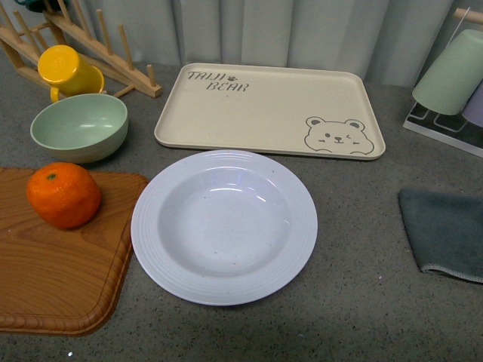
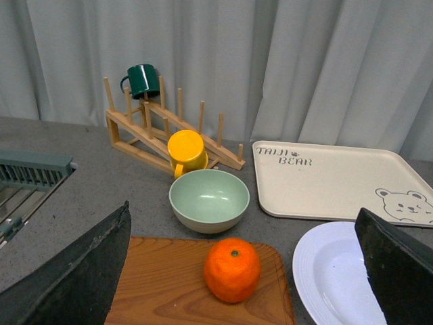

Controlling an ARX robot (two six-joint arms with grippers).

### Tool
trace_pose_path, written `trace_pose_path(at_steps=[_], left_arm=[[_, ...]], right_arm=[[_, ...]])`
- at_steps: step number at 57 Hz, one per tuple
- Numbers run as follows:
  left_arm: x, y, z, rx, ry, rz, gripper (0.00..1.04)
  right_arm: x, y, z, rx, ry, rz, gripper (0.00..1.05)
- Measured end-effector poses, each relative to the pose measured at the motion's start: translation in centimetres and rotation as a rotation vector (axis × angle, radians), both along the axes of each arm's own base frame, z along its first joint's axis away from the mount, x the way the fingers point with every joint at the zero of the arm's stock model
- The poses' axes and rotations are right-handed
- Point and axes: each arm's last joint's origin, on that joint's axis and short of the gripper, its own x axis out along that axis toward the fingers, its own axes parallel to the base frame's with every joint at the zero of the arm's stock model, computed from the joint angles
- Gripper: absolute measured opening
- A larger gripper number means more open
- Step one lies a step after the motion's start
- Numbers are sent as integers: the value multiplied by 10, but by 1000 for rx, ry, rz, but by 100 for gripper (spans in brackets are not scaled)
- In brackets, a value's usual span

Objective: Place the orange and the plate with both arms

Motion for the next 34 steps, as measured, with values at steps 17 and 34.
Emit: trace_pose_path(at_steps=[17,34], left_arm=[[0,0,0,0,0,0,98],[0,0,0,0,0,0,98]], right_arm=[[0,0,0,0,0,0,95],[0,0,0,0,0,0,95]])
